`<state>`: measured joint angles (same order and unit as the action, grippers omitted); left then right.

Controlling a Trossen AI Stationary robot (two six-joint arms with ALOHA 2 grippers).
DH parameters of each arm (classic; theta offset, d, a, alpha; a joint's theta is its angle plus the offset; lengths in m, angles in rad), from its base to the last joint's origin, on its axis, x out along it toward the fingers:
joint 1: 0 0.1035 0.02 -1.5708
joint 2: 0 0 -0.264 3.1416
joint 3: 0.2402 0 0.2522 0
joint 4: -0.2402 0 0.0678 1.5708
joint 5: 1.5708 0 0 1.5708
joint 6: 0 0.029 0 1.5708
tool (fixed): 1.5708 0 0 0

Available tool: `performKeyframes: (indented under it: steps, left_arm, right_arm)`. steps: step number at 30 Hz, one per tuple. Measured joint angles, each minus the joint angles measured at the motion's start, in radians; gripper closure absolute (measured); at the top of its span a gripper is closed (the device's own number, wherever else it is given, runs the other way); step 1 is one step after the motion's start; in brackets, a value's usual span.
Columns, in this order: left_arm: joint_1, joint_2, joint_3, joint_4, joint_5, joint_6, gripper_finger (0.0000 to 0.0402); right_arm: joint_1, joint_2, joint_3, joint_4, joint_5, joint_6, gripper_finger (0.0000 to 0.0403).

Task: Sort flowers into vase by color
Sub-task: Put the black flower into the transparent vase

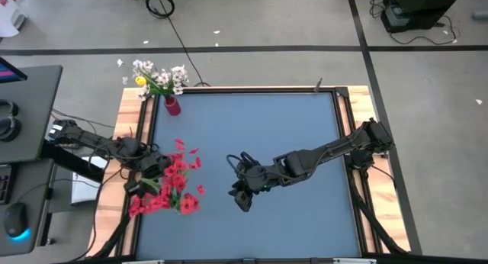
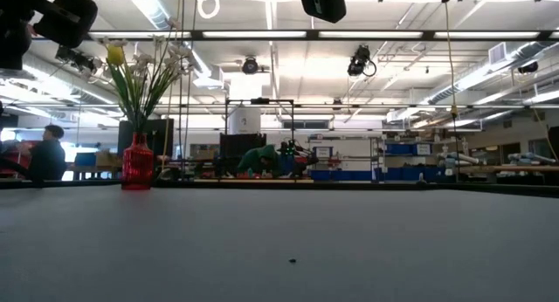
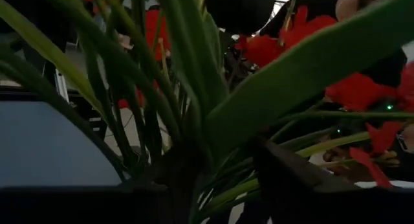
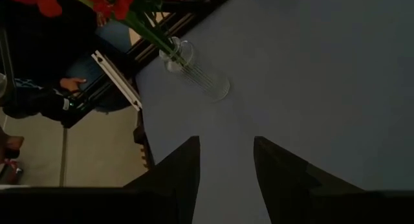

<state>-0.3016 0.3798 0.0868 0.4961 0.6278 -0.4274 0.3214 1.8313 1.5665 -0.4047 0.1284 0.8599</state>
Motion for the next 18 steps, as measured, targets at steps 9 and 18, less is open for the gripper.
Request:
performKeyframes:
  steps: [9, 18]
  left_arm:
    - [0.000, 0.000, 0.028, -0.050, 0.025, 0.022, 0.0205]
    - [0.000, 0.000, 0.240, -0.524, 0.017, 0.212, 0.0205]
  right_arm:
    - [-0.001, 0.000, 0.000, -0.002, -0.026, -0.023, 0.0249]
    - [-0.001, 0.000, 0.000, -0.015, -0.036, -0.033, 0.0249]
